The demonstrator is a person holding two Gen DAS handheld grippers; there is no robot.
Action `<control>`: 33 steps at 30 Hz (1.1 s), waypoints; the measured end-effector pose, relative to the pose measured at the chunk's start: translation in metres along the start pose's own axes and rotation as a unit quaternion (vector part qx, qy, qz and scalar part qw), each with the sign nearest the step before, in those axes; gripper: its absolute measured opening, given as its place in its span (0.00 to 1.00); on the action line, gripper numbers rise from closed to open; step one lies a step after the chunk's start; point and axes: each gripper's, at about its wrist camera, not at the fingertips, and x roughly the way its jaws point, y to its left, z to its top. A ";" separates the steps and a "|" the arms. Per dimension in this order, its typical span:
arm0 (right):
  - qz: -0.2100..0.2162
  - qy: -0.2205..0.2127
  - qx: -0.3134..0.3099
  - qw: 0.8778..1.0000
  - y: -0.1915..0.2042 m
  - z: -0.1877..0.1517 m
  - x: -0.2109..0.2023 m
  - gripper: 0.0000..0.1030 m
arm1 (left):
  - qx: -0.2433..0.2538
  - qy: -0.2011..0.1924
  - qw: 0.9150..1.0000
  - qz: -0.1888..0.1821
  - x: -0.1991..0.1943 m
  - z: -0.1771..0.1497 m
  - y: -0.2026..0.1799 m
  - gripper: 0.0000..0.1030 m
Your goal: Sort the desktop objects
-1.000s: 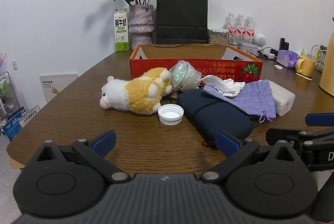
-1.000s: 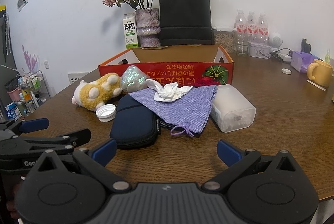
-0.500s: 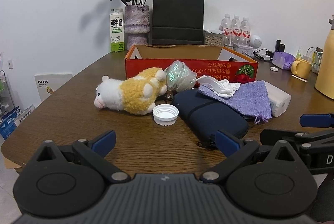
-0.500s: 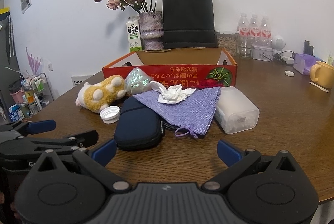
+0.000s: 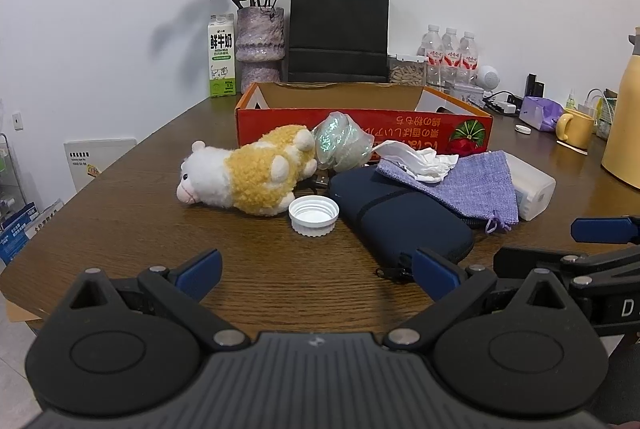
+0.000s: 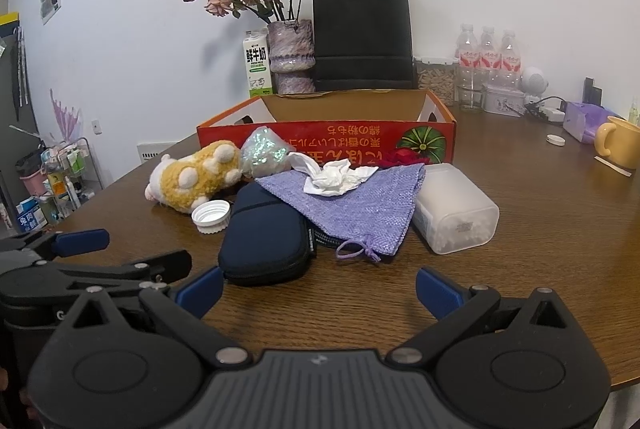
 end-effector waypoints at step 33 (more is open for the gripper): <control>0.008 -0.021 -0.011 1.000 0.001 0.003 0.010 1.00 | 0.001 -0.011 1.000 0.030 0.009 0.005 0.010 1.00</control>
